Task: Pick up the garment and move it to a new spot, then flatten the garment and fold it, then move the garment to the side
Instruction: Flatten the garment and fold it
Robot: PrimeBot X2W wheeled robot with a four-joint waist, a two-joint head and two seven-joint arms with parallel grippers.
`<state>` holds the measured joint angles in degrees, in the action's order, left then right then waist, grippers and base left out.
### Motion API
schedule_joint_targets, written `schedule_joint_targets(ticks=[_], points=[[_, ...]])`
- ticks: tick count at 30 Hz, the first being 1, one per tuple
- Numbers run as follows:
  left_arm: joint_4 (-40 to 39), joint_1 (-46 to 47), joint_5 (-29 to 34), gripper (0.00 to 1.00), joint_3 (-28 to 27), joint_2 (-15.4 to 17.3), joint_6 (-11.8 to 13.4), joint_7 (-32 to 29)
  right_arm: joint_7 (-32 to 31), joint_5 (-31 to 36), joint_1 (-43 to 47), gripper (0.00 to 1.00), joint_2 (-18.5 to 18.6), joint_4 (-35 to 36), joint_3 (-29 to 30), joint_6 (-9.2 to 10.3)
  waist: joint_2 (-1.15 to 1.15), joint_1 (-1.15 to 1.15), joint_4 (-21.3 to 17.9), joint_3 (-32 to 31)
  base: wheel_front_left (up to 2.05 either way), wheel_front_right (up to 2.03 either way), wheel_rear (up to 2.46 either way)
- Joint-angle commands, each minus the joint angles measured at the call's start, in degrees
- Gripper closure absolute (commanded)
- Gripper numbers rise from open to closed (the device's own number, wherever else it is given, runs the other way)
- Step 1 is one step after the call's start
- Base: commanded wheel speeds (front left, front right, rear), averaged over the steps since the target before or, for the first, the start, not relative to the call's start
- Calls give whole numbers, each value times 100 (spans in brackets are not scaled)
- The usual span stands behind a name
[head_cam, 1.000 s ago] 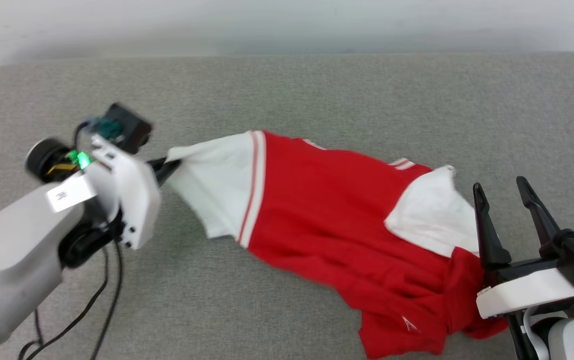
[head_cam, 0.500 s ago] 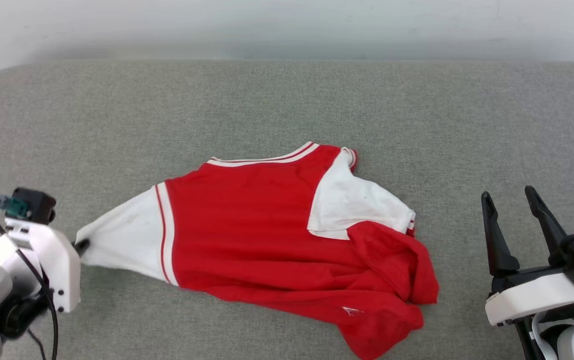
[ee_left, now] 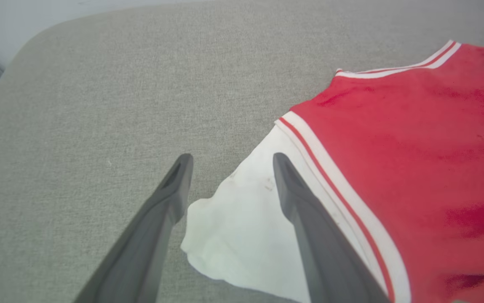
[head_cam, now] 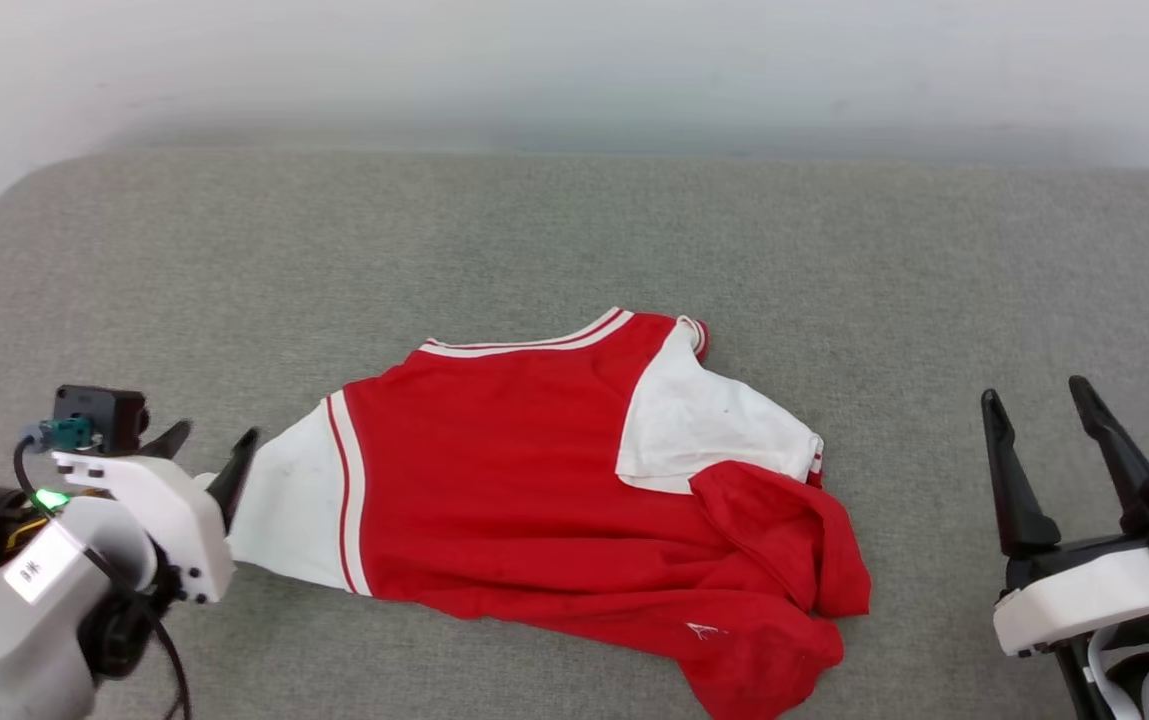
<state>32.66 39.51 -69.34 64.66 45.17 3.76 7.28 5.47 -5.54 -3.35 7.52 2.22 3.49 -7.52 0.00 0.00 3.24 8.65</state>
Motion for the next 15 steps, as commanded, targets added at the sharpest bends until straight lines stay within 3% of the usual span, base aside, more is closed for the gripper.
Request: schedule_joint_targets(ticks=[1,8,9,11,14,15], points=[[-141,-119,89,0,-93,-76,172,362,-22,-55,-11,0,94,74,17,7,0,0,108,-120,0,0,0],[-980,-407,731,0,-689,-136,1065,793,-269,-89,-521,0,613,305,-234,6,0,0,347,-259,0,0,0],[-980,-407,731,0,-689,-136,1065,793,-269,-89,-521,0,613,305,-234,6,0,0,347,-259,0,0,0],[-1553,-790,1339,0,-1403,-270,1430,795,-468,-162,-827,0,877,436,-502,6,0,0,470,-263,0,0,0],[-2053,-1306,1998,0,-2213,-429,1727,790,-795,-334,-1158,0,1162,488,-979,6,0,0,580,-268,0,0,0],[-2053,-1306,1998,0,-2213,-429,1727,790,-795,-334,-1158,0,1162,488,-979,6,0,0,580,-268,0,0,0]])
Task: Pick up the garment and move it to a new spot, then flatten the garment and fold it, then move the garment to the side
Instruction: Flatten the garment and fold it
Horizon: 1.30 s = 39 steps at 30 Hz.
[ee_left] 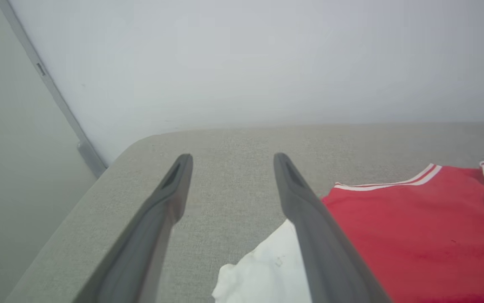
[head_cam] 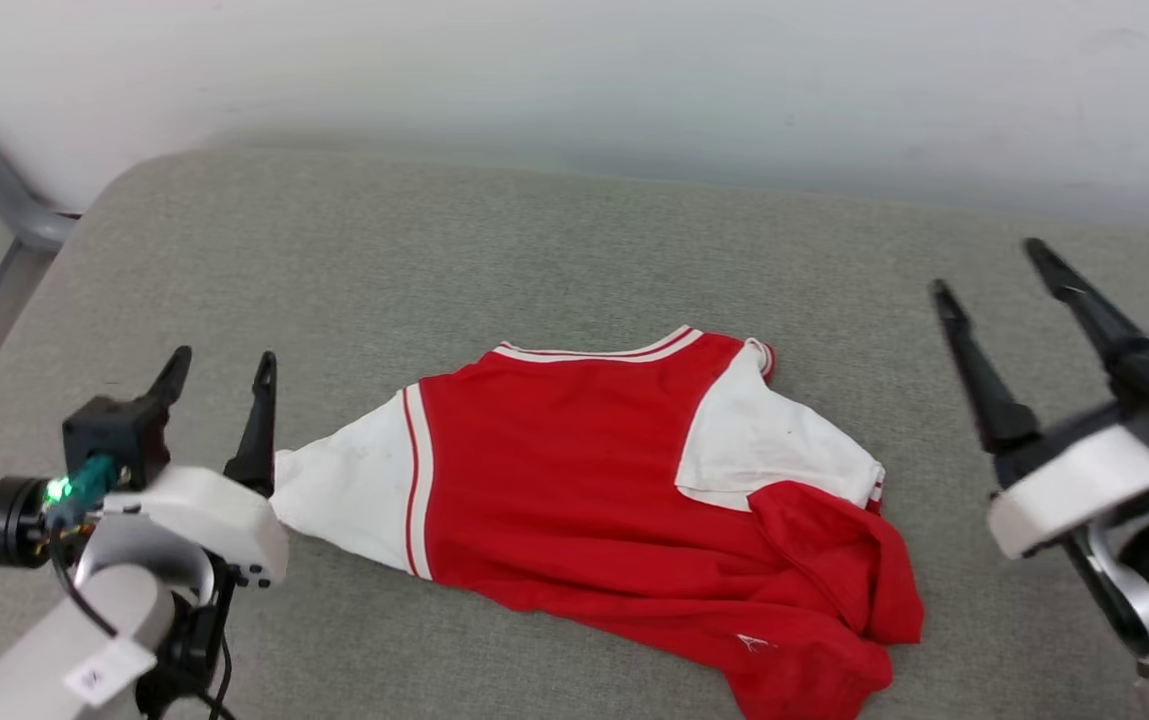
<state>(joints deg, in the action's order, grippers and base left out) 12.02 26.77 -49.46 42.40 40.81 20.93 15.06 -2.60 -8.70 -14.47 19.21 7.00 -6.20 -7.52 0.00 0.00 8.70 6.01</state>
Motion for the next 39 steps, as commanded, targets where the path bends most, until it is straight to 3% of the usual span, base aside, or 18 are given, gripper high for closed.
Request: schedule_joint_targets(ticks=[1,8,18,22,29,35,39], points=[[-149,-212,224,0,-225,-67,84,13,-107,-97,-178,0,86,28,-185,7,0,0,63,-3,0,0,0],[-883,-1448,1523,0,-1643,-783,256,14,-1389,-953,-1040,0,958,-146,-1859,7,0,0,266,39,0,0,0],[-1003,-2084,2635,0,-2560,-1915,-331,15,-3474,-2343,-2503,0,1963,-568,-4523,7,0,0,583,358,0,0,0],[-954,-2045,2964,0,-2811,-2323,-600,15,-3623,-2544,-3016,0,1993,-940,-5234,7,0,0,734,548,0,0,0],[-858,-1967,3455,0,-3196,-2935,-1055,15,-3486,-2675,-3620,0,1719,-1867,-6172,7,0,0,921,872,0,0,0],[-759,-1865,3793,0,-3464,-3317,-1397,15,-3391,-2630,-3683,0,1511,-2619,-6680,7,0,0,1012,1045,0,0,0],[-729,-1855,3950,0,-3649,-3467,-1563,15,-3517,-2596,-3484,0,1515,-2715,-6784,6,0,0,994,1050,0,0,0]])
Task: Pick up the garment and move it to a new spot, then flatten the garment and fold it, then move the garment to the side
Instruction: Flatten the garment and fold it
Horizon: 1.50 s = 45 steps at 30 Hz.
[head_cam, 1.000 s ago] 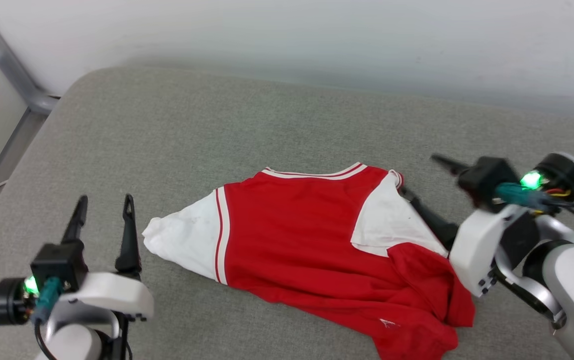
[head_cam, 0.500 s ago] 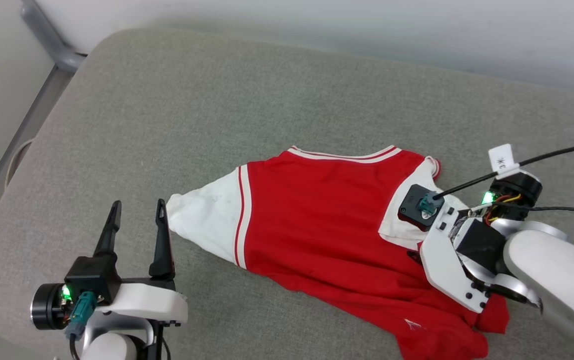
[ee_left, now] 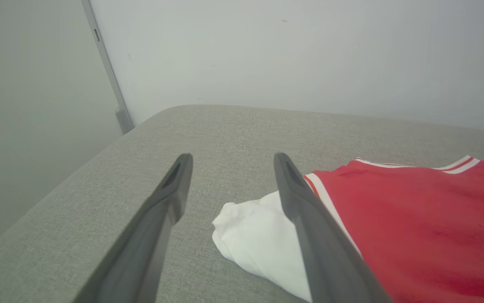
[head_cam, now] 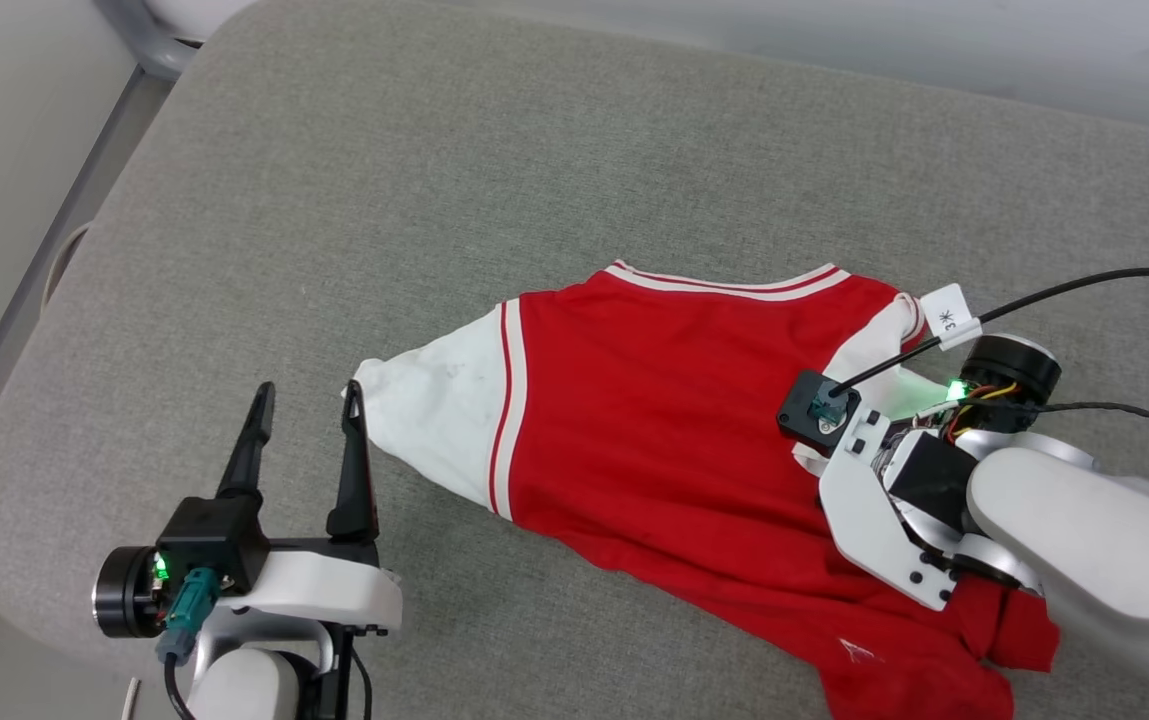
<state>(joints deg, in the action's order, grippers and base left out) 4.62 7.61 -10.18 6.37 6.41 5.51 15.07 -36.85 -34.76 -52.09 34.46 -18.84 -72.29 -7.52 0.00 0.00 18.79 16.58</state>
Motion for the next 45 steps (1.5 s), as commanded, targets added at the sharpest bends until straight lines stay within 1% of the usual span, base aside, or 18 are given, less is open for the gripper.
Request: schedule_joint_targets(ticks=[1,2,4,7,11,15,17,22,28,38,39,44,45], points=[[25,46,61,0,-95,-52,-49,14,-80,26,302,39,-8,-91,-183,4,0,0,-43,-17,0,0,0],[33,22,96,0,-146,-75,-86,14,-32,77,330,100,-18,-56,-184,4,0,0,-75,-32,0,0,0],[60,-28,163,0,-246,-103,-143,14,89,81,298,100,3,-32,-170,4,0,0,-143,-76,0,0,0],[97,-68,252,0,-349,-146,-221,14,616,-5,84,100,-76,-129,-99,7,0,0,-255,-175,0,0,0],[123,-155,349,0,-473,-183,-315,14,1338,-110,-27,100,-250,-170,224,8,0,0,-432,-360,0,0,0],[114,-295,449,0,-570,-215,-372,14,1944,-309,236,100,-347,-86,692,8,0,0,-590,-559,0,0,0],[118,-358,468,0,-605,-226,-394,14,2215,-462,417,100,-394,-19,1027,7,0,0,-670,-646,0,0,0],[119,-513,509,0,-664,-250,-458,14,2858,-915,1018,100,-523,54,2203,8,0,0,-833,-769,0,0,0],[140,-606,553,0,-682,-278,-515,14,3357,-1327,1866,100,-764,-189,3580,6,0,0,-966,-798,0,0,0],[198,-617,603,0,-730,-309,-598,14,4081,-2049,2975,100,-1075,-1051,5621,5,0,0,-1023,-787,0,0,0],[198,-617,603,0,-730,-309,-598,14,4081,-2049,2975,100,-1075,-1051,5621,5,0,0,-1023,-787,0,0,0],[214,-657,614,0,-734,-326,-602,14,4348,-2159,3419,100,-1045,-1523,6341,5,0,0,-1013,-788,0,0,0],[226,-670,609,0,-743,-331,-605,14,4401,-2109,3561,100,-1010,-1774,6573,5,0,0,-1013,-789,0,0,0]])
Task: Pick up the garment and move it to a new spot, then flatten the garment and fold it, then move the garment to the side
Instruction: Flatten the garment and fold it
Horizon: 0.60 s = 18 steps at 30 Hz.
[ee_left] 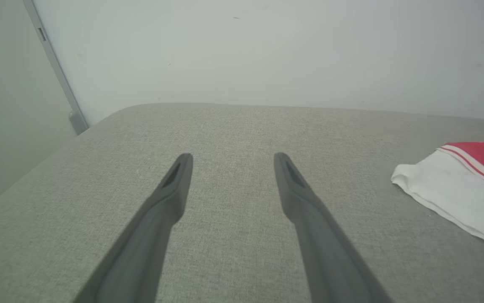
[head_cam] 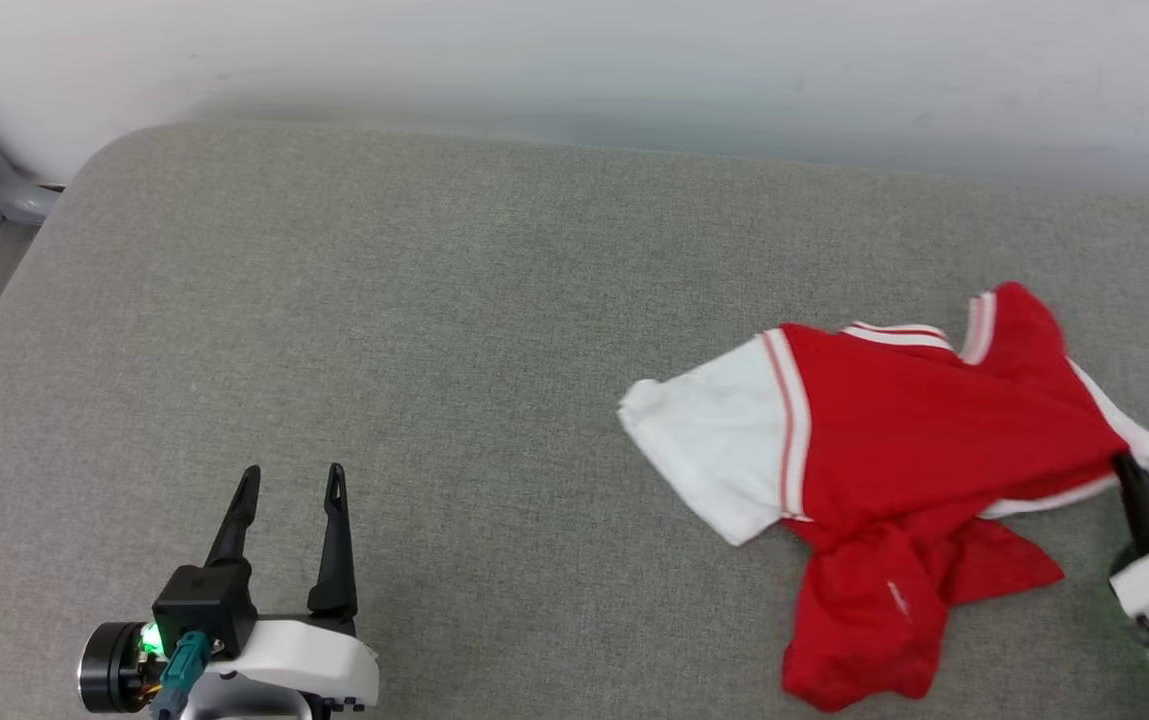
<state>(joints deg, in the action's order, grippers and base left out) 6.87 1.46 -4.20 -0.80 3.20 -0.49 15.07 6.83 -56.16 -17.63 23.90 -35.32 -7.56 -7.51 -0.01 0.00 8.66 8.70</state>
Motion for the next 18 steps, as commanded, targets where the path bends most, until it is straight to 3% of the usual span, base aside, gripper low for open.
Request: schedule_joint_targets(ticks=[1,8,12,13,14,18], points=[[1,-54,12,0,-27,-10,-5,14,33,31,115,100,46,-126,101,4,1,0,1,-1,0,0,0],[9,-61,31,0,-59,-20,-13,14,-45,592,332,100,103,-1234,531,6,1,0,-15,-46,0,0,0],[14,-77,44,0,-68,-23,-28,14,-42,780,263,100,46,-1414,569,8,1,0,-25,-75,0,0,0],[16,-90,48,0,-72,-24,-31,14,21,851,231,73,54,-1401,588,8,1,0,-29,-89,0,0,0],[14,-102,47,0,-72,-25,-32,14,135,956,204,0,106,-1359,614,8,1,0,-32,-103,0,0,0],[-1,-149,66,0,-49,-28,-21,14,547,1325,212,0,202,-1074,835,5,1,0,-43,-188,0,0,0]])
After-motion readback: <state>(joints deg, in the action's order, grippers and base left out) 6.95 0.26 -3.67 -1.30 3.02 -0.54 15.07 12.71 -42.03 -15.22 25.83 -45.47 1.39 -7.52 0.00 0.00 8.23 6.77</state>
